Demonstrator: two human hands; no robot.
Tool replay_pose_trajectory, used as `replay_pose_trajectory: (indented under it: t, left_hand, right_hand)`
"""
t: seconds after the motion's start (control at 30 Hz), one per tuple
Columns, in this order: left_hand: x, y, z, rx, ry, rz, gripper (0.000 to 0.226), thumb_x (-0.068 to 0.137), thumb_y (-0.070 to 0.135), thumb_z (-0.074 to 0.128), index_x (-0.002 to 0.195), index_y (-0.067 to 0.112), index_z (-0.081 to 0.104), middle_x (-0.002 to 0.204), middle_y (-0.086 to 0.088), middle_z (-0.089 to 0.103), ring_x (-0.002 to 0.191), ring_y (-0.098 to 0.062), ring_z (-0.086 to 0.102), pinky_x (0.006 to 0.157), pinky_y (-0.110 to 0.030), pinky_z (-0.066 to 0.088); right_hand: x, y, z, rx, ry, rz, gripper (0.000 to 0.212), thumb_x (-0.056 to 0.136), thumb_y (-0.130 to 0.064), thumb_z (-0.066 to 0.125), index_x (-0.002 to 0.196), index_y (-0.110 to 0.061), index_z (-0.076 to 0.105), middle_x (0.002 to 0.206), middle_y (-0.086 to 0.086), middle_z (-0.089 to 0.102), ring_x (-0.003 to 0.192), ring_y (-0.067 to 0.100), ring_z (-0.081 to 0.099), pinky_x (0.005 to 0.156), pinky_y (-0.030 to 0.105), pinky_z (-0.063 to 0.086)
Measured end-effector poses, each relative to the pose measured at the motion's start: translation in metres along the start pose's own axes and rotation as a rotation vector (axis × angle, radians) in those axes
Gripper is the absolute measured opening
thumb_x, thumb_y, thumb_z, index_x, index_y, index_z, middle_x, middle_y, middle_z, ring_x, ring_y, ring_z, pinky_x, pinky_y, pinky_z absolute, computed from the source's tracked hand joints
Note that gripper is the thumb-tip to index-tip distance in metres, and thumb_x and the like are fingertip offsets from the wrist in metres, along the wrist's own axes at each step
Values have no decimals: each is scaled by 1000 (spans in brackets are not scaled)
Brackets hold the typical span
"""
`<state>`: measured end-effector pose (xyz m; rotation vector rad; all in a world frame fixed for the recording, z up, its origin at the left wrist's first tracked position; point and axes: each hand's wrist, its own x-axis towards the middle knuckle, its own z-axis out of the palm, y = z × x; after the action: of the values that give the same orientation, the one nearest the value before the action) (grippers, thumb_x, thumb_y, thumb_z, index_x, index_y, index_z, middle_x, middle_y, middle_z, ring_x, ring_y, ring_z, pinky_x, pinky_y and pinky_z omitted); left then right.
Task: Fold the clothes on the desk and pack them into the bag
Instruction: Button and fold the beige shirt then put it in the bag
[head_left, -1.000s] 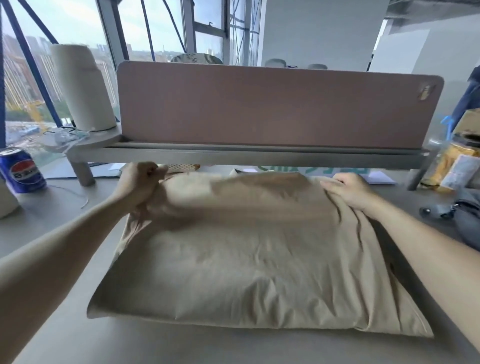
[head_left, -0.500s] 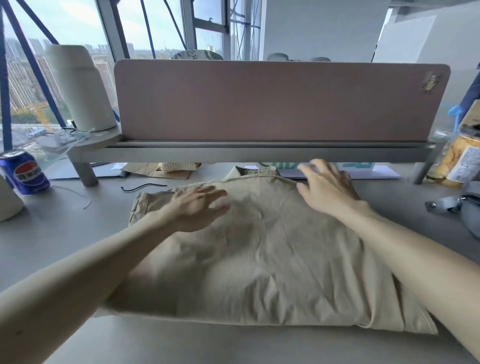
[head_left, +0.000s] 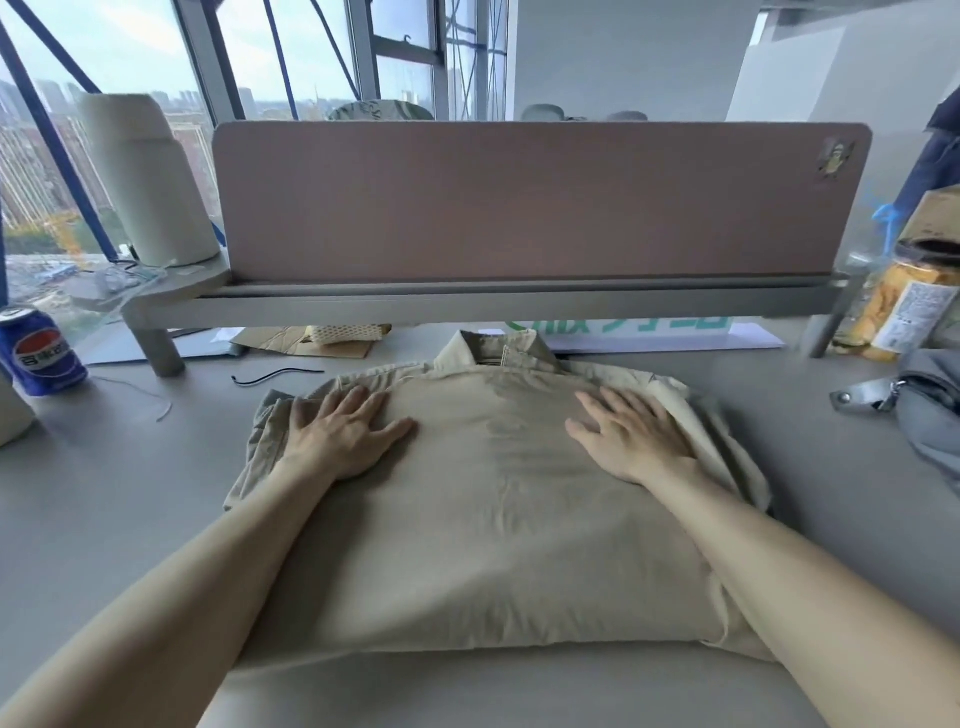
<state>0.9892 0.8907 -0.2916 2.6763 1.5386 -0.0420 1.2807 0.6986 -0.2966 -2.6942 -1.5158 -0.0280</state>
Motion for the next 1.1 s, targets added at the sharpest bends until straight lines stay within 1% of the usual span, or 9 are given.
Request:
replay_pose_trajectory:
  t: [0.13, 0.27, 0.4, 0.47, 0.57, 0.77, 0.9, 1.03, 1.1]
  left_hand:
    - [7, -24, 6, -5, 28, -11, 97, 76, 92, 8, 158, 40, 15, 167, 16, 5, 154, -14, 1, 120, -55, -2]
    - [7, -40, 6, -18, 54, -82, 91, 80, 89, 9, 157, 41, 15, 166, 16, 10, 153, -14, 8, 119, -58, 3]
    - [0, -48, 1, -111, 29, -168, 87, 81, 90, 20, 155, 45, 16, 164, 15, 18, 152, -18, 11, 116, -65, 9]
    - [-7, -53, 1, -153, 26, -193, 87, 79, 91, 22, 154, 46, 17, 162, 11, 21, 151, -21, 12, 115, -65, 10]
    - [-24, -64, 1, -162, 24, -219, 92, 76, 94, 21, 153, 44, 21, 161, 8, 23, 149, -26, 17, 116, -60, 14]
    - [-63, -71, 2, -186, 26, -204, 92, 74, 94, 24, 148, 38, 31, 156, 7, 28, 145, -22, 22, 113, -53, 18]
    - [-86, -72, 4, -232, 42, -202, 102, 62, 100, 19, 142, 38, 33, 150, 2, 33, 145, -20, 25, 113, -53, 19]
    - [-108, -73, 5, -303, 58, -247, 101, 78, 89, 36, 156, 28, 17, 161, -5, 24, 150, -22, 21, 118, -49, 16]
    - [-118, -74, 2, -388, 106, -274, 98, 82, 79, 49, 152, 17, 22, 156, -12, 35, 144, -29, 34, 114, -47, 27]
  right_hand:
    - [2, 14, -2, 68, -9, 38, 66, 96, -63, 27, 155, -34, 24, 164, 0, 18, 150, 21, 14, 120, 38, 5]
    - [5, 23, 0, 17, 28, 166, 68, 91, -68, 21, 153, -38, 27, 163, -5, 20, 150, 22, 15, 118, 51, 3]
    - [4, 23, -3, 73, -13, 207, 73, 86, -71, 19, 152, -40, 23, 164, -7, 15, 149, 26, 15, 115, 59, 11]
    - [2, 22, -3, 105, -34, 211, 74, 86, -73, 20, 153, -42, 19, 165, -9, 9, 151, 28, 10, 115, 59, 9]
    - [-4, 22, -6, 99, -68, 198, 75, 87, -75, 21, 154, -42, 16, 165, -9, 5, 151, 28, 6, 115, 58, 8]
    - [-34, 24, -4, 84, -74, 205, 75, 87, -76, 19, 154, -43, 16, 165, -9, 5, 151, 27, 5, 115, 58, 9]
    - [-61, 23, -5, 78, -71, 212, 74, 87, -76, 20, 153, -42, 17, 165, -9, 6, 151, 27, 6, 114, 57, 9]
    - [-75, 22, -12, 67, -121, 212, 75, 88, -75, 17, 155, -42, 13, 166, -8, 2, 152, 27, 2, 116, 57, 7]
    - [-75, 16, -21, 7, -176, 217, 73, 90, -72, 14, 156, -40, 8, 166, -7, -3, 152, 28, -3, 116, 59, 3]
